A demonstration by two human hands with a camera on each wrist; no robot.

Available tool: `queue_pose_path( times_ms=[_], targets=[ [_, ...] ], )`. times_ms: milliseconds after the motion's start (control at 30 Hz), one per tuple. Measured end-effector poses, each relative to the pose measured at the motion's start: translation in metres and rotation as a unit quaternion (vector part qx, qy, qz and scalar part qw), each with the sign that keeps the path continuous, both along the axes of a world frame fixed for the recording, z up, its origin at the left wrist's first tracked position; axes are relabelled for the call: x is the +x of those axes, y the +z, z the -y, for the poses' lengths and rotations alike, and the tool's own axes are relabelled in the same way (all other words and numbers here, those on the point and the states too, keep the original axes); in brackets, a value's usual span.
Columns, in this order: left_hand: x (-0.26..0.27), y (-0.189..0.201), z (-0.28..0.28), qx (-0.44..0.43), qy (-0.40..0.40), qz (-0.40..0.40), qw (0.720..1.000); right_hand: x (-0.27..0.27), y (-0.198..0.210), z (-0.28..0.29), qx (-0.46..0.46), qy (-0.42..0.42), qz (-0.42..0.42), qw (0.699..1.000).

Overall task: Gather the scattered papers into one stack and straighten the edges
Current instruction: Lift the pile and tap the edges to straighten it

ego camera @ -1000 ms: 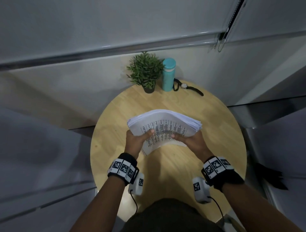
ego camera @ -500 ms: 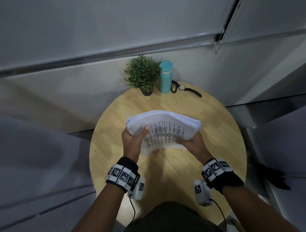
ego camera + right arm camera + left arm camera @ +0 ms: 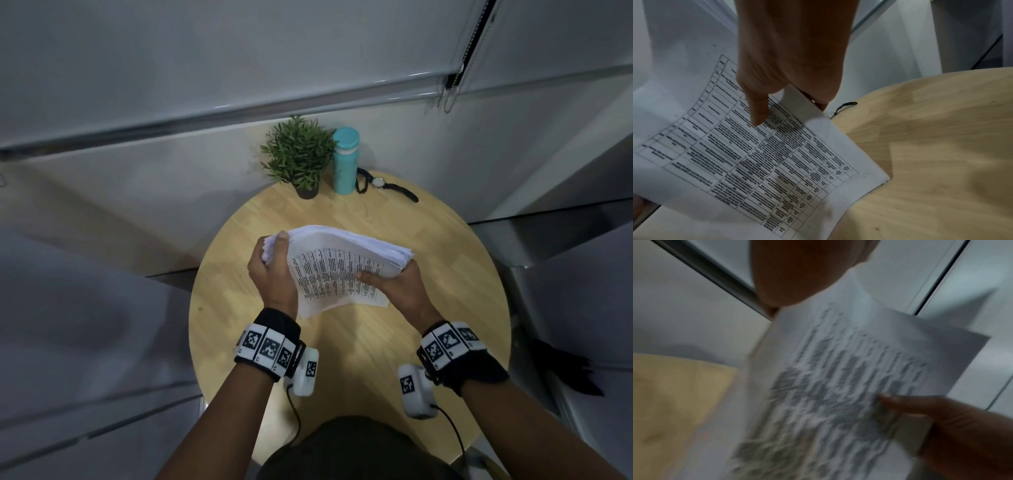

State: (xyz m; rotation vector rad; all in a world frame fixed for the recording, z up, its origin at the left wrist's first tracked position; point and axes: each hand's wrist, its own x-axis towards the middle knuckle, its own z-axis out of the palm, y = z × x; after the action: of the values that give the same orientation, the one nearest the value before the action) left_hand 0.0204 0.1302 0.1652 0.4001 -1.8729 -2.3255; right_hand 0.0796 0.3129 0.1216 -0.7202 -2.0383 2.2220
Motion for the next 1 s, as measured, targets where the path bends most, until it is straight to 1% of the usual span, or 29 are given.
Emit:
queue_pose_path(
  times_ms=[67,100,200,267,333,400,433,500,533,600,667,767,833,1000],
  targets=[
    [0.0,-0.009,0.008,0.0,-0.069,0.0,0.998,-0.002,-0.007,-0.002,0.01,-0.006,0.006,1.0],
    [0.0,-0.018,0.013,-0.011,-0.108,0.019,0.994,-0.003,-0.011,-0.004,0.013,-0.009,0.013,1.0],
    [0.005,-0.056,0.026,-0.07,-0.191,0.127,0.971,-0.004,-0.028,-0.008,0.038,0.001,0.048,0.998],
    [0.009,-0.082,0.031,-0.123,-0.214,0.161,0.956,-0.003,-0.039,-0.01,0.076,0.034,0.075,0.994],
    [0.012,-0.095,0.029,-0.163,-0.207,0.166,0.95,0.001,-0.05,-0.013,0.105,0.044,0.101,0.988],
    [0.01,-0.099,0.019,-0.208,-0.191,0.161,0.946,0.002,-0.058,-0.019,0.13,0.023,0.116,0.985],
    [0.007,-0.098,0.011,-0.239,-0.197,0.153,0.938,0.001,-0.06,-0.024,0.152,0.015,0.118,0.981],
    [-0.002,-0.096,-0.009,-0.3,-0.234,0.121,0.917,-0.001,-0.062,-0.038,0.201,0.012,0.122,0.972],
    [-0.009,-0.098,-0.021,-0.317,-0.254,0.114,0.907,-0.004,-0.061,-0.047,0.218,0.009,0.124,0.968],
    [-0.022,-0.1,-0.044,-0.324,-0.291,0.14,0.889,-0.01,-0.058,-0.068,0.247,0.006,0.134,0.96],
    [-0.034,-0.102,-0.067,-0.316,-0.318,0.192,0.873,-0.018,-0.057,-0.088,0.279,0.018,0.151,0.948],
    [-0.046,-0.111,-0.096,-0.321,-0.332,0.256,0.849,-0.03,-0.061,-0.114,0.294,0.029,0.203,0.934],
    [-0.051,-0.121,-0.109,-0.328,-0.331,0.295,0.834,-0.036,-0.071,-0.129,0.292,0.028,0.223,0.93],
    [-0.057,-0.148,-0.124,-0.327,-0.344,0.333,0.815,-0.048,-0.096,-0.146,0.302,0.032,0.254,0.918]
  ],
)
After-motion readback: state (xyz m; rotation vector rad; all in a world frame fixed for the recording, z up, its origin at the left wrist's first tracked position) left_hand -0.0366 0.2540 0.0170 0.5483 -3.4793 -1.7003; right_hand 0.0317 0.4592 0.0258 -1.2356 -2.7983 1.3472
